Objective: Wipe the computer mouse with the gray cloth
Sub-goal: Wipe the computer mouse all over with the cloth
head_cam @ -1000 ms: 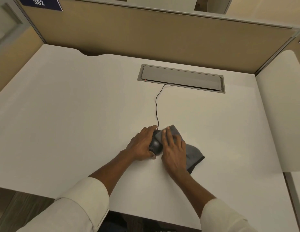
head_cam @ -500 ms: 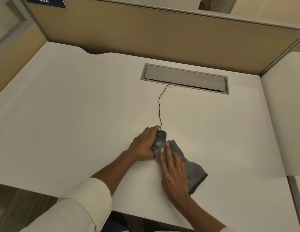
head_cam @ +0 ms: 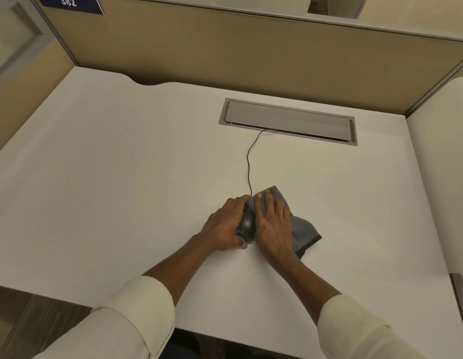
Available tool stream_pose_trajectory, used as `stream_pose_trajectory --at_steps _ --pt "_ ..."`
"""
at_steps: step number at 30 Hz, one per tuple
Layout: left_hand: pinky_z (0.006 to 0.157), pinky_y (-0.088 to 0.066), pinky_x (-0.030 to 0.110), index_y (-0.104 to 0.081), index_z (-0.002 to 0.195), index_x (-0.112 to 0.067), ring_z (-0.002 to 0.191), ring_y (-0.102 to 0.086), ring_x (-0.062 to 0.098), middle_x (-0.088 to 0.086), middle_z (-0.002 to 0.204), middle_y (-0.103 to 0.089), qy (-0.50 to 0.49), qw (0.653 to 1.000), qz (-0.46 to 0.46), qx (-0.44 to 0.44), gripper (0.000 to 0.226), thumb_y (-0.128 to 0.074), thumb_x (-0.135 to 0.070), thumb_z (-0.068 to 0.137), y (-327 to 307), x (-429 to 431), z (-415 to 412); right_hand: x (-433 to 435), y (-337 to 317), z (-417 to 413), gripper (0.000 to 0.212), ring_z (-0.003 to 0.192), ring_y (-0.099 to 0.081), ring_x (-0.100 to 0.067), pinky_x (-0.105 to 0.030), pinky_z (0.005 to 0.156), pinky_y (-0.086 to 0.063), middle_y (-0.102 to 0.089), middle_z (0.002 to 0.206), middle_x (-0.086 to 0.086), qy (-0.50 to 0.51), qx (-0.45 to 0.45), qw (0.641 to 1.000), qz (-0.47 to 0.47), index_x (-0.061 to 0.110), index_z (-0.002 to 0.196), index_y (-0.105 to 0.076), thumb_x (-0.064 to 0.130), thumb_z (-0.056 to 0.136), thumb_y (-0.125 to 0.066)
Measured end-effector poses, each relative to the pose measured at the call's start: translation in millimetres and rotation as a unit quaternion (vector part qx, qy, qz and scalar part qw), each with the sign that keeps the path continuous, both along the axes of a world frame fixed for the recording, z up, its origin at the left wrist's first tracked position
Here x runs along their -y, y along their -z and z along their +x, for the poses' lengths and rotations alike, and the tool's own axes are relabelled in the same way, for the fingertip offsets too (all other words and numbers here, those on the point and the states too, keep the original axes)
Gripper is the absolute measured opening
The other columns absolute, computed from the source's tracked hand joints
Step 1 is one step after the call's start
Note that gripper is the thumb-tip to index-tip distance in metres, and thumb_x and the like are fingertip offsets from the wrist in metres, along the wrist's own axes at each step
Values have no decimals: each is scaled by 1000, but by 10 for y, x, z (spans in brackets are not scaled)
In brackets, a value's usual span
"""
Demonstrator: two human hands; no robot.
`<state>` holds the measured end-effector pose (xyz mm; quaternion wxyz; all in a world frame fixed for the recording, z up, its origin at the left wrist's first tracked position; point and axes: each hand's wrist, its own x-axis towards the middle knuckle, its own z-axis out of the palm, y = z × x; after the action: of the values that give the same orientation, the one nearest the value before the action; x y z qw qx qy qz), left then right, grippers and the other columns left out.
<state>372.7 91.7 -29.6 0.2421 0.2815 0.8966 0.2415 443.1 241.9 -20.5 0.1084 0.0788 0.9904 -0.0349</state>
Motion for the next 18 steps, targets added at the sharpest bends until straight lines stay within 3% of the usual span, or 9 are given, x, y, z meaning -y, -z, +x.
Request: stream_pose_trajectory --at_steps 6,10,14,18 --pt "103 -53 44 -14 164 -29 138 -51 24 -3 156 -41 9 1000 -5 4 130 -95 -48 64 7 9 2 310 -16 601 72 122 -61 -46 -56 101 -53 -47 156 -32 0 -33 999 -23 -6 155 -42 -5 83 -42" --pt "105 -52 45 -18 165 -26 141 -47 21 -4 155 -42 0 1000 18 9 122 -90 -57 72 0 18 16 415 75 880 70 119 -68 -45 -52 96 -60 -54 151 -32 -7 -29 999 -13 -4 147 -55 -6 77 -60" --pt "104 -54 48 -18 165 -25 141 -47 23 -2 156 -42 11 1000 3 1 124 -94 -47 69 -8 13 12 383 40 699 64 115 -66 -44 -50 93 -59 -50 153 -33 19 -35 999 15 -5 150 -51 -6 89 -31" --pt "100 -55 47 -22 159 -28 136 -48 22 -5 149 -45 14 1000 -7 -7 124 -96 -42 62 -13 3 5 210 14 275 61 130 -56 -44 -50 107 -50 -47 155 -30 32 -52 998 -4 -4 155 -42 6 95 -51"
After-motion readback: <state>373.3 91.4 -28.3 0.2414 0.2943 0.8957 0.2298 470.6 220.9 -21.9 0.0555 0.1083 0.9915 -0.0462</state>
